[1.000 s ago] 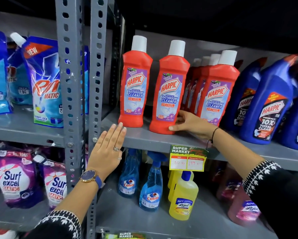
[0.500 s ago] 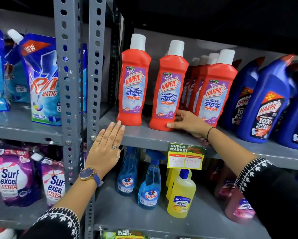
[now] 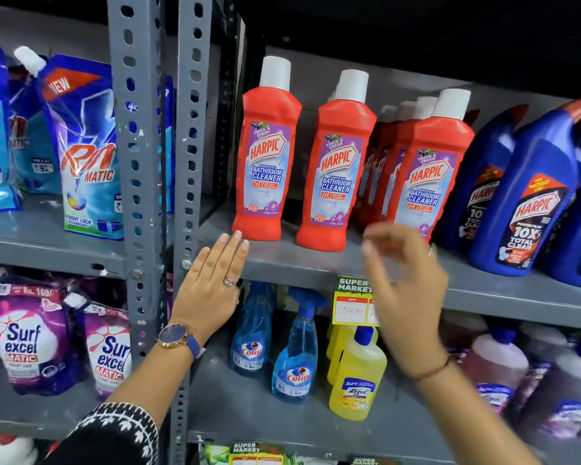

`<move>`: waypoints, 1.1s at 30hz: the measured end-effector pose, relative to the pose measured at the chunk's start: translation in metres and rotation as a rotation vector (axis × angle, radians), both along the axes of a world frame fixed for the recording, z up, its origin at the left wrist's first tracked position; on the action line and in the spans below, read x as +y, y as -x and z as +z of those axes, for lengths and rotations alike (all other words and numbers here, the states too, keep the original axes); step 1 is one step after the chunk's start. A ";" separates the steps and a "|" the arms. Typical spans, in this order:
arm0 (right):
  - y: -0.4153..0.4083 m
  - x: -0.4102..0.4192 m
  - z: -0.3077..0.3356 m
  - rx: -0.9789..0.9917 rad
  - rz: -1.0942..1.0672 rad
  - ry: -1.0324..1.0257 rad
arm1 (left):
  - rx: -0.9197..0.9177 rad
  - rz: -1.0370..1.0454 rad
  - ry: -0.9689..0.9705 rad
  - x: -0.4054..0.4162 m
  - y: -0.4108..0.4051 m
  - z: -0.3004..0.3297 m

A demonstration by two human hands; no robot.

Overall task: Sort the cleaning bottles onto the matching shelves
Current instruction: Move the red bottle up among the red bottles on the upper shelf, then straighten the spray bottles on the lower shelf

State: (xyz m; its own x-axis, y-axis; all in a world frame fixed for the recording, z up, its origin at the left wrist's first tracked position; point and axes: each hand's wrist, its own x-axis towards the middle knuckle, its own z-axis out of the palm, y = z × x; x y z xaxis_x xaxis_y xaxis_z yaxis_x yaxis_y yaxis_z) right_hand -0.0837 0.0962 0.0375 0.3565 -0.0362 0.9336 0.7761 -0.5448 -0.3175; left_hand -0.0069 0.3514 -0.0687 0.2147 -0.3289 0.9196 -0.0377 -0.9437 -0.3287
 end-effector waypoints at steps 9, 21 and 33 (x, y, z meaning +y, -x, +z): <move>-0.013 0.050 -0.213 0.561 0.116 0.069 | -0.009 -0.008 0.009 0.000 0.000 0.000; -0.110 0.046 -0.248 1.128 -0.045 -0.251 | -0.009 -0.012 0.001 0.000 0.000 0.001; -0.087 0.057 -0.238 1.129 0.004 -0.091 | 0.014 -0.032 0.011 0.001 0.002 0.000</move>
State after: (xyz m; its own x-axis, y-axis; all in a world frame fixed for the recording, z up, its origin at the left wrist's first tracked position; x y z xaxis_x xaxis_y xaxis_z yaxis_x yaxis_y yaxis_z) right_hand 0.0031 0.1528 -0.2001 0.9938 -0.0848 0.0718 0.0221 -0.4822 -0.8758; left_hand -0.0085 0.3520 -0.0690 0.2173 -0.3257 0.9202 -0.0727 -0.9455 -0.3175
